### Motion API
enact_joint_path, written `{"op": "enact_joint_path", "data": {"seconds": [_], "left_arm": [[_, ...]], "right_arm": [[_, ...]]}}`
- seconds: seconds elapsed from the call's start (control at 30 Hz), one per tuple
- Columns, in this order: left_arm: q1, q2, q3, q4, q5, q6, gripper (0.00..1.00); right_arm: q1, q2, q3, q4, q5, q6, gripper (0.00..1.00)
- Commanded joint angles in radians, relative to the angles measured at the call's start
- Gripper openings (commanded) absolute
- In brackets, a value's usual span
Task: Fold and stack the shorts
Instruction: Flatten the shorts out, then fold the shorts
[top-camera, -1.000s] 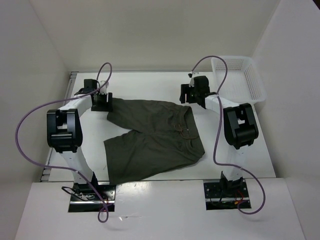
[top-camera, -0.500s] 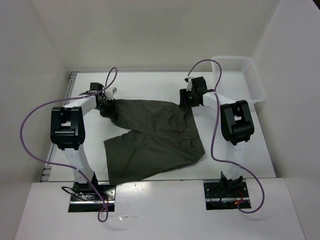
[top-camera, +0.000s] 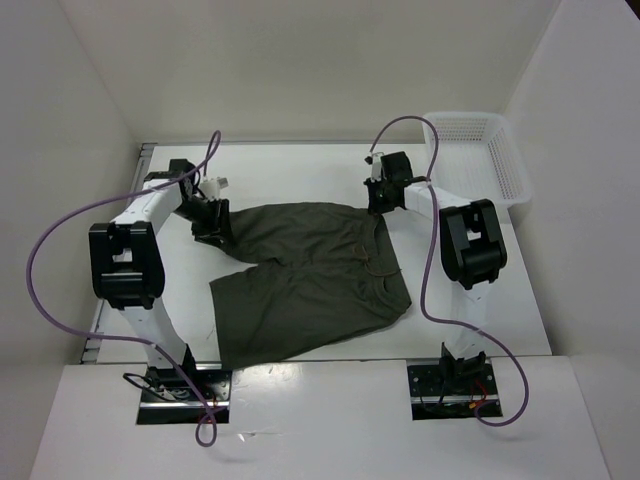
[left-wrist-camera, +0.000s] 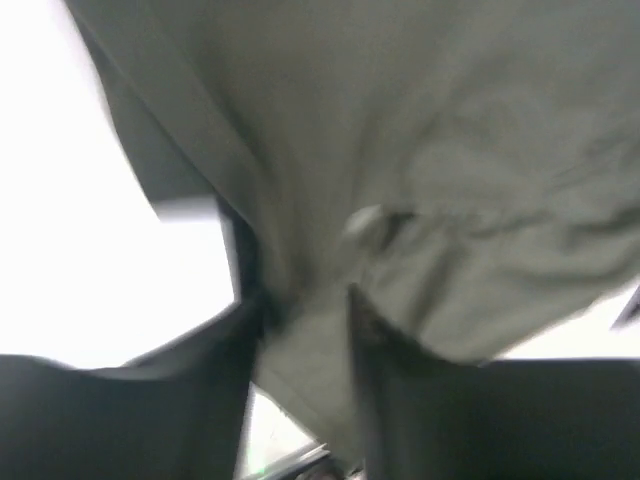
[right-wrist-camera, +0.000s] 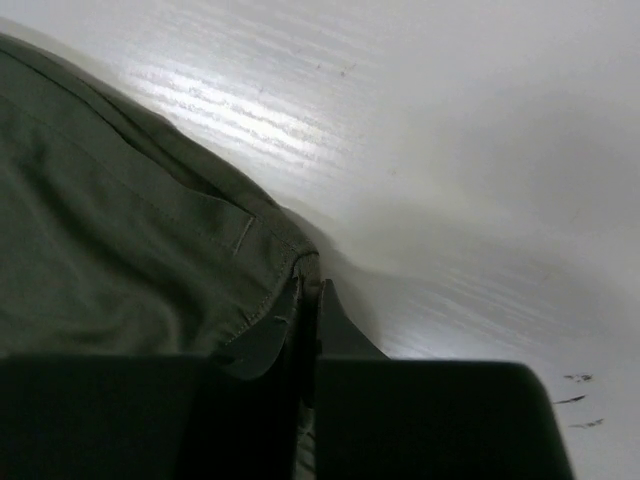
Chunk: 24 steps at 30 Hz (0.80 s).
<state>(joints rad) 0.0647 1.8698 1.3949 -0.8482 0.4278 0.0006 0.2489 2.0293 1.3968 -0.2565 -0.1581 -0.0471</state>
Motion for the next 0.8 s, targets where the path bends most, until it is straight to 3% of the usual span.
{"op": "enact_joint_path", "data": {"seconds": [0.0, 0.17, 0.2, 0.33, 0.63, 0.77], "left_arm": [[-0.002, -0.028, 0.03, -0.117, 0.055, -0.001, 0.56], [0.05, 0.021, 0.056, 0.136, 0.055, -0.001, 0.64], [0.05, 0.043, 0.068, 0.168, 0.043, -0.001, 0.71], [0.05, 0.129, 0.145, 0.286, -0.064, -0.001, 0.72], [0.029, 0.322, 0.357, 0.334, -0.123, -0.001, 0.75], [0.003, 0.354, 0.366, 0.314, -0.144, -0.001, 0.75]], "right_arm": [[0.007, 0.029, 0.097, 0.017, 0.031, -0.052, 0.0], [0.016, 0.039, 0.12, 0.017, 0.008, -0.088, 0.0], [0.016, 0.039, 0.12, 0.017, 0.008, -0.088, 0.0], [0.026, 0.049, 0.12, 0.017, -0.001, -0.097, 0.0], [0.046, 0.069, 0.13, 0.008, -0.02, -0.119, 0.0], [0.046, 0.069, 0.148, 0.008, -0.02, -0.128, 0.0]]}}
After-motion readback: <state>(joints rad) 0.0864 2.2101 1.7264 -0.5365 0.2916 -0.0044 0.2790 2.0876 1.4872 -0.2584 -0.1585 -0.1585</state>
